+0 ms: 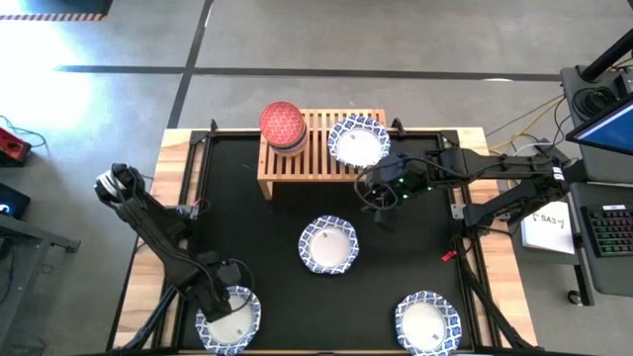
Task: Place and stack bowls onto a shelf
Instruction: Stack the white bowl on top of the white bowl on the shelf
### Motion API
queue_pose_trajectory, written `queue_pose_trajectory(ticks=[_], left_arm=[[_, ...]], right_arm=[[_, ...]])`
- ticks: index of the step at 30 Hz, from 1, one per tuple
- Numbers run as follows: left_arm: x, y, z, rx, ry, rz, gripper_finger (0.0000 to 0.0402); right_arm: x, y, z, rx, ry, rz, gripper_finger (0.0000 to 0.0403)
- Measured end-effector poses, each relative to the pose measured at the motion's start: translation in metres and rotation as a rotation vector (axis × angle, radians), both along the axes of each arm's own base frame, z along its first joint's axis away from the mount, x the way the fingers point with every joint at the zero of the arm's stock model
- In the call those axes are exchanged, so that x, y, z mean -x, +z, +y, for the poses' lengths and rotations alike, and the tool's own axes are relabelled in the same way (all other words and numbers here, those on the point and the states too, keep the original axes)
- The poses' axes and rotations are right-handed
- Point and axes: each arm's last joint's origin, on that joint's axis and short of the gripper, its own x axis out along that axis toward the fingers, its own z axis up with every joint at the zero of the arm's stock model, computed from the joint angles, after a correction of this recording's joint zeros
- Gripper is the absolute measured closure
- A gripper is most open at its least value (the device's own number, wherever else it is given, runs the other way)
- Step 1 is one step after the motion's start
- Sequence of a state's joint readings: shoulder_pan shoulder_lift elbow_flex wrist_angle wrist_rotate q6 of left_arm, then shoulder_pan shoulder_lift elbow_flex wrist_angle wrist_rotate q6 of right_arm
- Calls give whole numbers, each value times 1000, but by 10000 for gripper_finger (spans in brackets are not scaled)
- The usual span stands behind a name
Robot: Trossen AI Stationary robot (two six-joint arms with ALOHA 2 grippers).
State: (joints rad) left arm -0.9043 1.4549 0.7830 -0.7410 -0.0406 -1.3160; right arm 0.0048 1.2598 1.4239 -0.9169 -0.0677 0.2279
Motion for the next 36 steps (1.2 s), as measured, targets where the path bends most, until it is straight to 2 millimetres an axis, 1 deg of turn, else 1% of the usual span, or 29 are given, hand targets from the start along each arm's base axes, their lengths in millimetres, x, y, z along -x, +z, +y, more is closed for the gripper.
queue_pose_trajectory(ticks=[4,7,10,14,15,17,22,25,28,31,33,36], left_arm=[[-2,-9,-2,-32,0,25,277],[-3,-12,-3,-35,0,27,288],[-3,-10,-4,-29,4,24,320],[-4,-5,-5,-5,19,8,385],[-4,-3,-5,4,29,3,392],[-5,1,-6,19,36,-15,392],[-10,22,-5,22,65,-149,399],[-13,38,0,-8,102,-250,400],[-18,57,9,-57,161,-338,401],[-25,79,21,-117,257,-428,401],[-33,92,29,-141,315,-486,401],[-48,104,41,-176,345,-529,401]], right_arm=[[0,-1,0,0,0,2,255],[0,-1,0,0,0,2,257],[0,-1,0,0,0,2,260],[0,-1,0,0,0,2,264],[0,-1,0,0,0,2,265],[0,-1,0,0,0,2,266],[0,-1,0,0,0,2,264],[0,-1,0,-1,0,0,264],[-3,-1,0,-14,-14,-11,266],[-8,-5,0,-54,-36,-18,264],[-13,-8,1,-80,-27,-22,261],[-20,-14,1,-106,-44,-9,253]])
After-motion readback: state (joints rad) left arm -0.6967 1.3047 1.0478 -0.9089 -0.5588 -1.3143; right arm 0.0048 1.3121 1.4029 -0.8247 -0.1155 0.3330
